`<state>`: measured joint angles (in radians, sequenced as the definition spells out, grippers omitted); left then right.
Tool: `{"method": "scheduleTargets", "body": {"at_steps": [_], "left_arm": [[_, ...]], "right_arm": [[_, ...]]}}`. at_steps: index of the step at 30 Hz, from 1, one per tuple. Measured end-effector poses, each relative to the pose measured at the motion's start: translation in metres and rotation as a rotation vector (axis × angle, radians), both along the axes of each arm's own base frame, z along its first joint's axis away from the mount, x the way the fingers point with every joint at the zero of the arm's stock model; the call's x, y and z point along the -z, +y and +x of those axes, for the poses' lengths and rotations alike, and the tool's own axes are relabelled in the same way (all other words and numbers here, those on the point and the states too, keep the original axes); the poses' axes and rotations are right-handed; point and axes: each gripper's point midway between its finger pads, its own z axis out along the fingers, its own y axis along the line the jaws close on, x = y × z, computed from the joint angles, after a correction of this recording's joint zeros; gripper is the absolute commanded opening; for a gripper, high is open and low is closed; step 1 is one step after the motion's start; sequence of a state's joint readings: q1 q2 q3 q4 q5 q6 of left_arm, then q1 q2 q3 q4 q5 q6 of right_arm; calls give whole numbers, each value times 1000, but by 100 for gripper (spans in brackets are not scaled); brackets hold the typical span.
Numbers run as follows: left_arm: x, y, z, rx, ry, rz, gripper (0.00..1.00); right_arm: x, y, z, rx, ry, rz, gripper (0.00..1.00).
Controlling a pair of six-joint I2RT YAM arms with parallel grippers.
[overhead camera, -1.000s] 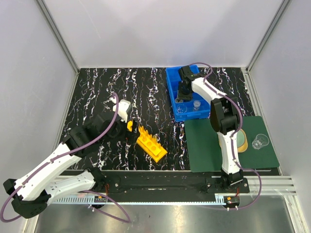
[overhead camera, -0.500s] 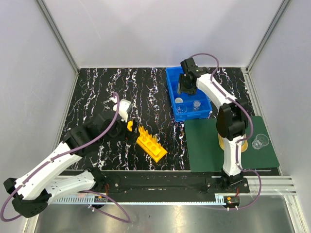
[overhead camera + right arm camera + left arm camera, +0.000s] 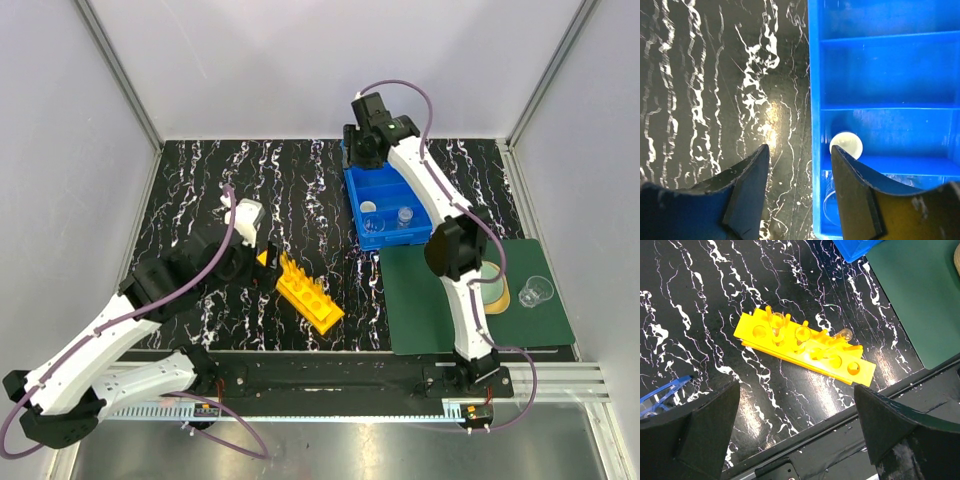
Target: Organize the chemistry lab equipment
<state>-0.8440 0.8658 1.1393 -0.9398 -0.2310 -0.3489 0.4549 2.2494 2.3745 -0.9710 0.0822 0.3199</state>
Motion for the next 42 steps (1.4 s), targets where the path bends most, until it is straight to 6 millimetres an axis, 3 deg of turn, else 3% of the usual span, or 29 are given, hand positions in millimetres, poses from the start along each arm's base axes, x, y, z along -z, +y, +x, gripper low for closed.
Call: {"method": "scheduleTargets", "body": {"at_steps": [4,8,20,29,35,42], "left_arm": [[-1,3,-1,-9,0,3,99],[-3,5,-1,-17,-5,-5,99],[-4,13,-5,-31,-12,3,99],[-3,15,-6,-34,-10,9,99],[-2,16,-6,-36,-9,13,99],[-2,16,-6,-38,-7,17,99]], "right_arm": [[39,7,2,-24,72,-53,58],[68,0,-1,-32,137,-113,58],[83,-5,-1,-68,154,-168,57],[118,-2,-3,-107,207,-211,55],[122,0,-4,-134,206,-227,44],[122,10,-10,-185,192,-262,16]]}}
